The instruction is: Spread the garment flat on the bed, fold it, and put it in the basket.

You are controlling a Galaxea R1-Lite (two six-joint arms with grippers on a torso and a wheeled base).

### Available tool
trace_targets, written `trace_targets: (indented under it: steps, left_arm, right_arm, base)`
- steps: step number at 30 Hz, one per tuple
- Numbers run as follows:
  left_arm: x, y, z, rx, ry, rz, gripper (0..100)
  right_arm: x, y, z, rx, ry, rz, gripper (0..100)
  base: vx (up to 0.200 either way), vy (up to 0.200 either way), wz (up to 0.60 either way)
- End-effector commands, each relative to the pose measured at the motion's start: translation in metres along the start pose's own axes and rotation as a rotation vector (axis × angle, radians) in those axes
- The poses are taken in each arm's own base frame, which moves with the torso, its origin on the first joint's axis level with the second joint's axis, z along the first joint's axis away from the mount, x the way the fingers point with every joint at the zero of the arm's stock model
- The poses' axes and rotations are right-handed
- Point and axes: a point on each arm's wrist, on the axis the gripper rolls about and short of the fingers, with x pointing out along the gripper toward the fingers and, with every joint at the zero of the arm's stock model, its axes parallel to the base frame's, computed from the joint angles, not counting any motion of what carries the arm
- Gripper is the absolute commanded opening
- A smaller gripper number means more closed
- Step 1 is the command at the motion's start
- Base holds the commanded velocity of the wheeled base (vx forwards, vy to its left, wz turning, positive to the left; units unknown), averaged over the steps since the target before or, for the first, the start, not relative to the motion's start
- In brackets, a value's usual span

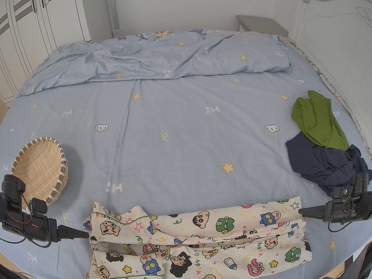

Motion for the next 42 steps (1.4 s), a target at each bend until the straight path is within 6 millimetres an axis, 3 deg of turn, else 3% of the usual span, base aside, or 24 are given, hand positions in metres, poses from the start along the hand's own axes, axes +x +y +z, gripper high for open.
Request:
trace_targets:
  steps: [1, 4, 8, 9, 11, 12, 15, 20, 27, 32, 36, 42]
  left_arm:
    - [-0.035, -0.027, 0.016, 0.105, -0.168, 0.002, 100]
    - [-0.044, -0.040, 0.027, 0.115, -0.218, -0.038, 100]
    - [-0.033, -0.075, 0.048, 0.187, -0.175, -0.164, 100]
    - [-0.033, -0.076, 0.049, 0.189, -0.172, -0.169, 100]
    - [-0.005, -0.090, 0.058, 0.245, -0.100, -0.248, 100]
    - [-0.003, -0.090, 0.059, 0.247, -0.097, -0.249, 100]
    - [0.046, -0.101, 0.067, 0.335, -0.004, -0.322, 100]
    - [0.102, -0.099, 0.061, 0.381, 0.104, -0.353, 100]
    - [0.120, -0.114, 0.049, 0.455, 0.133, -0.371, 100]
    - [0.145, -0.127, 0.027, 0.512, 0.202, -0.278, 100]
    - [0.151, -0.131, 0.018, 0.546, 0.200, -0.178, 100]
    - [0.156, -0.138, 0.013, 0.580, 0.208, -0.180, 100]
  right_arm:
    - [-0.008, 0.006, 0.006, -0.036, -0.052, -0.009, 100]
    - [-0.010, 0.011, 0.011, -0.053, -0.069, -0.006, 100]
    - [-0.015, 0.022, 0.020, -0.107, -0.103, -0.006, 100]
    - [-0.015, 0.022, 0.021, -0.111, -0.105, -0.006, 100]
    - [-0.018, 0.030, 0.029, -0.124, -0.131, 0.001, 100]
    - [-0.018, 0.031, 0.030, -0.123, -0.133, 0.000, 100]
    - [-0.018, 0.036, 0.040, -0.139, -0.149, 0.002, 100]
    - [-0.014, 0.035, 0.037, -0.135, -0.143, -0.046, 100]
    - [-0.011, 0.039, 0.035, -0.145, -0.129, -0.035, 100]
    - [-0.007, 0.041, 0.028, -0.135, -0.101, -0.023, 100]
    - [-0.007, 0.041, 0.028, -0.136, -0.099, -0.022, 100]
    - [-0.005, 0.037, 0.021, -0.102, -0.078, -0.026, 100]
  base:
    - [0.000, 0.000, 0.00]
    - [0.000, 0.000, 0.00]
    - [0.000, 0.000, 0.00]
    - [0.000, 0.000, 0.00]
    - [0.000, 0.000, 0.00]
    - [0.000, 0.000, 0.00]
    - [0.000, 0.000, 0.00]
    - [0.000, 0.000, 0.00]
    - [0.000, 0.000, 0.00]
    - [0.000, 0.000, 0.00]
    - [0.000, 0.000, 0.00]
    - [0.000, 0.000, 0.00]
